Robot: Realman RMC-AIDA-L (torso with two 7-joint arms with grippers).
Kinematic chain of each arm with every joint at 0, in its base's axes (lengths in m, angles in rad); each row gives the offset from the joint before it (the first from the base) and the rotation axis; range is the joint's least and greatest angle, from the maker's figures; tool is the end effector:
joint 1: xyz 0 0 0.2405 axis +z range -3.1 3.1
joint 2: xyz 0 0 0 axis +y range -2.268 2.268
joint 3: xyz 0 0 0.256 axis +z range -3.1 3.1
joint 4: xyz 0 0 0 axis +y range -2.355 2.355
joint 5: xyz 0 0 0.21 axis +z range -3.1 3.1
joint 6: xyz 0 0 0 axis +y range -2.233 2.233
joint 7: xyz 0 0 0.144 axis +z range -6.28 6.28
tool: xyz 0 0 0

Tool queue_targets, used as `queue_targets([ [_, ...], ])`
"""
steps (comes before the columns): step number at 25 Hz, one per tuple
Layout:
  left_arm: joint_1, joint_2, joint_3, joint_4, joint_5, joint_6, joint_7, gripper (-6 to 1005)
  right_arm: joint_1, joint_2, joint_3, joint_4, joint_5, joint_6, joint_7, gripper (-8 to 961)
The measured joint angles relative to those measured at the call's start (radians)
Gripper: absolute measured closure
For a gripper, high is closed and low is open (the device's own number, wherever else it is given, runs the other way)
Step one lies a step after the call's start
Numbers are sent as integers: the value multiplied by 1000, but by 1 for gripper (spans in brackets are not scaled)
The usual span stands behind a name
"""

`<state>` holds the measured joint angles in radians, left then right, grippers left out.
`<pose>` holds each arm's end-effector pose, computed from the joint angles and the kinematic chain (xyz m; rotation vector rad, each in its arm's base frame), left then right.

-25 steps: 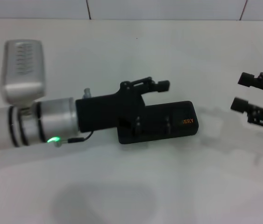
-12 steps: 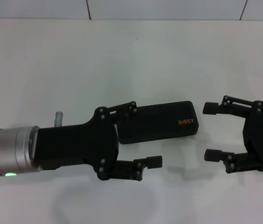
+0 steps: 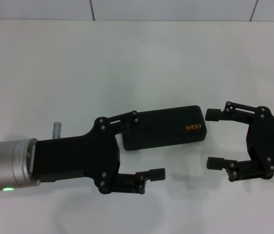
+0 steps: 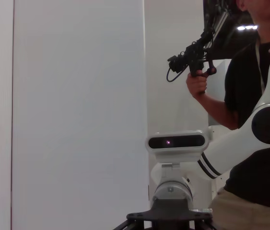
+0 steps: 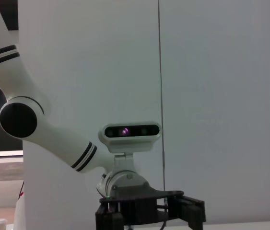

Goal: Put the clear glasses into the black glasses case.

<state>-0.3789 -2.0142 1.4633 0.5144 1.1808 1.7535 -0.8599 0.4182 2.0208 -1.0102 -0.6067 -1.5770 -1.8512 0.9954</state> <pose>-0.2252 0.2517 -0.0309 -2.7952 0.0082 -1.2901 0.2368 0.2750 0.0087 -2.8116 -0.0007 1.1383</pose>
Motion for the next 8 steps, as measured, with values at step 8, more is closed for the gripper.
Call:
queue_targets([
  [8,1,0,0,0,3,1,5,166,1,1,-25,0,0,2,-18,86],
])
